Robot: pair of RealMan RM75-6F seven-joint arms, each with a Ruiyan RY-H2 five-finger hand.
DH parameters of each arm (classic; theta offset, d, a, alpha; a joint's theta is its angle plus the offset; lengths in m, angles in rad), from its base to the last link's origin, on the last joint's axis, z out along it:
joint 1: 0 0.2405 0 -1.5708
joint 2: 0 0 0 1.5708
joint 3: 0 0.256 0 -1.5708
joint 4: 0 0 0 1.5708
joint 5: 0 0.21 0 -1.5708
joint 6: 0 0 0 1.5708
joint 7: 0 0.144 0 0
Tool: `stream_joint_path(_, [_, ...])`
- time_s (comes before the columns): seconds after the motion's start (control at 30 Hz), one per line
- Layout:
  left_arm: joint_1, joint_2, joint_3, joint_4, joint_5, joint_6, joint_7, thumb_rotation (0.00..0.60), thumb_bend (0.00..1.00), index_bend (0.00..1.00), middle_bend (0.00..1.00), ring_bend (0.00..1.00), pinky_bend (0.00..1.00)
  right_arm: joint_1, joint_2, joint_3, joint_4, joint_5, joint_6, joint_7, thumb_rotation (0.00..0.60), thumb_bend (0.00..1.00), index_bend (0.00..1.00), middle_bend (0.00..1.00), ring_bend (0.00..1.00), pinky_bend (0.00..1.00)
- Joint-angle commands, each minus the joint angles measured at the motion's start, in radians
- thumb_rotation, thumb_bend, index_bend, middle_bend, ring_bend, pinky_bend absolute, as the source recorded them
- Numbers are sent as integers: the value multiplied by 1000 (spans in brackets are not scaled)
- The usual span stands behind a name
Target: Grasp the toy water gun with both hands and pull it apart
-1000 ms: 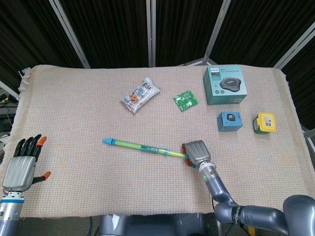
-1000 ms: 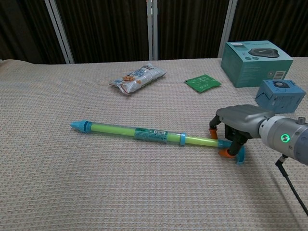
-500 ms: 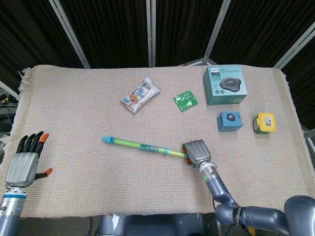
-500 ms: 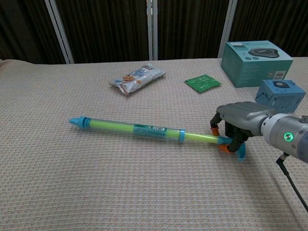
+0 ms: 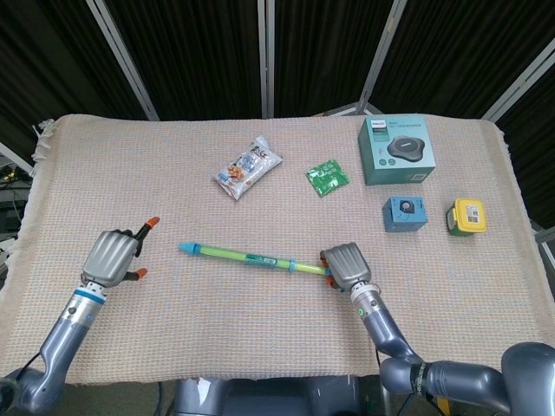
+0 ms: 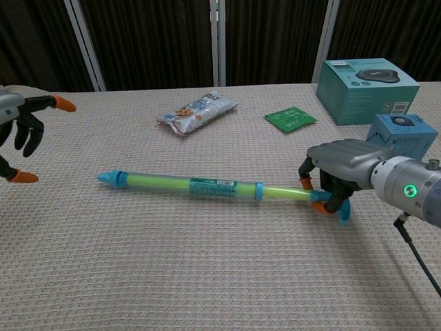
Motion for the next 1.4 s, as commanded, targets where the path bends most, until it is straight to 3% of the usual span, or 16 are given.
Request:
stream_joint_path(0.03, [-84, -95, -15, 115, 30, -61, -61, 600, 0, 229, 770, 725, 907, 3, -3, 2, 4, 3, -3, -3, 600, 435, 675, 1000, 1000, 1000])
stream_joint_path(0.13, [-121, -132, -15, 152, 35, -90, -83, 600, 0, 264, 836, 795, 991, 6, -5, 2, 9, 7, -7, -5, 600, 436, 675, 1000, 1000, 1000])
stream_joint_path(0.27, [-155, -158, -14, 162, 15, -137, -94, 600, 0, 282, 881, 835, 1000, 8, -7, 4, 11, 11, -10, -6, 600, 434, 674, 1000, 1000, 1000])
stream_joint_path(0.63, [-236, -233, -39, 195, -131, -264, -52, 600, 0, 302, 888, 842, 1000, 16, -9, 11, 3, 12, -3, -10, 600, 442, 675, 1000, 1000, 1000])
stream_joint_path(0.9, [-271, -258, -52, 215, -193, -290, -40, 600, 3, 314, 888, 842, 1000, 18, -7, 11, -3, 16, -1, -15, 600, 442, 675, 1000, 1000, 1000])
stream_joint_path(1.2, [-299, -269, -50, 216, -237, -299, -15, 600, 44, 350, 888, 842, 1000, 22, -9, 12, -5, 16, 0, -16, 600, 442, 676, 1000, 1000, 1000])
stream_joint_path(1.4, [-310, -279, -46, 219, -264, -301, -4, 600, 154, 372, 888, 842, 1000, 24, -5, 14, -11, 14, 4, -17, 600, 442, 675, 1000, 1000, 1000])
